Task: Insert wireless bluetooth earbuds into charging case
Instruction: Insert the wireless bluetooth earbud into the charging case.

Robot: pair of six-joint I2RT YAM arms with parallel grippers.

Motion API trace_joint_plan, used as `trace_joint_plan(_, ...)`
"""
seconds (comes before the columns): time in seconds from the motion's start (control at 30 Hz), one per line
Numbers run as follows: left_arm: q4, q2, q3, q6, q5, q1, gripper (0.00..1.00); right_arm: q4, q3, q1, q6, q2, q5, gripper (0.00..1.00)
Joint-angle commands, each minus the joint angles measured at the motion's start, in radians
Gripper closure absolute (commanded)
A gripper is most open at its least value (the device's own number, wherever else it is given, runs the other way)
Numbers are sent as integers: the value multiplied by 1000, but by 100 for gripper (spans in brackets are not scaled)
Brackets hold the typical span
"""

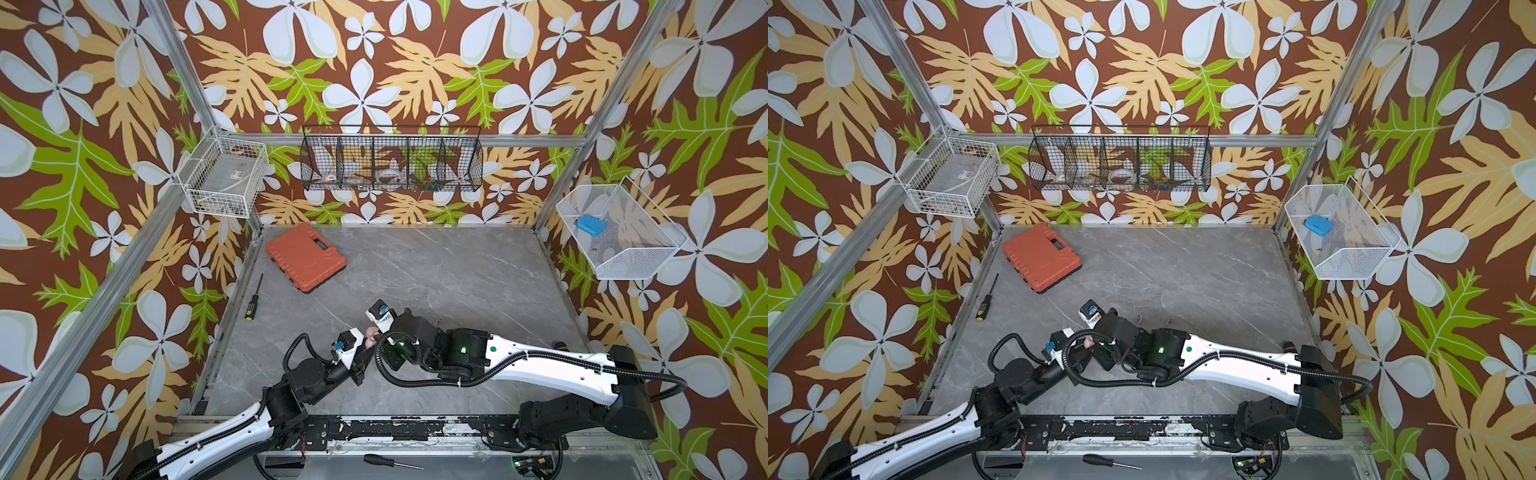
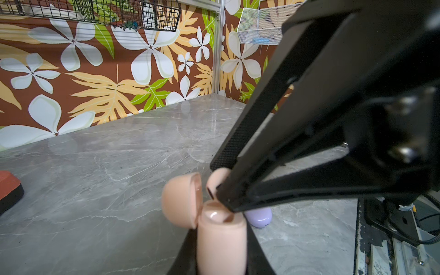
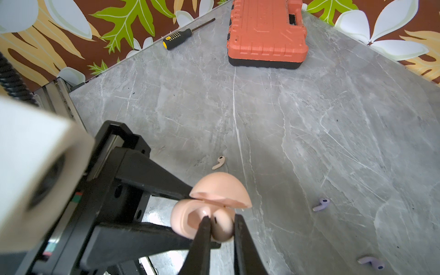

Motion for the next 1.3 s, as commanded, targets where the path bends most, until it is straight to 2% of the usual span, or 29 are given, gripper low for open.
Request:
trace_joint_plan(0.0, 68, -7, 1, 7, -13, 1, 100, -15, 1, 4, 6, 9, 9, 82)
trace_joint_plan(0.7, 80, -43, -3, 21, 10, 0, 100, -21, 17, 3, 20, -48, -1, 64)
trace_joint_plan(0.9, 90, -72, -5, 46, 14, 0, 100, -2, 7, 2, 33, -148, 18, 47)
trace_joint_plan(1.03, 85, -126, -3, 87, 55, 1, 100, 17, -7, -15, 56, -218, 15, 33)
trace_joint_plan(1.13, 82, -173, 4, 117, 88, 0, 100, 32, -26, -70, 96, -271, -41, 23)
trace_joint_plan(1.27, 84, -242, 25, 112, 89, 0, 100, 37, -62, -209, 178, -319, -138, 5)
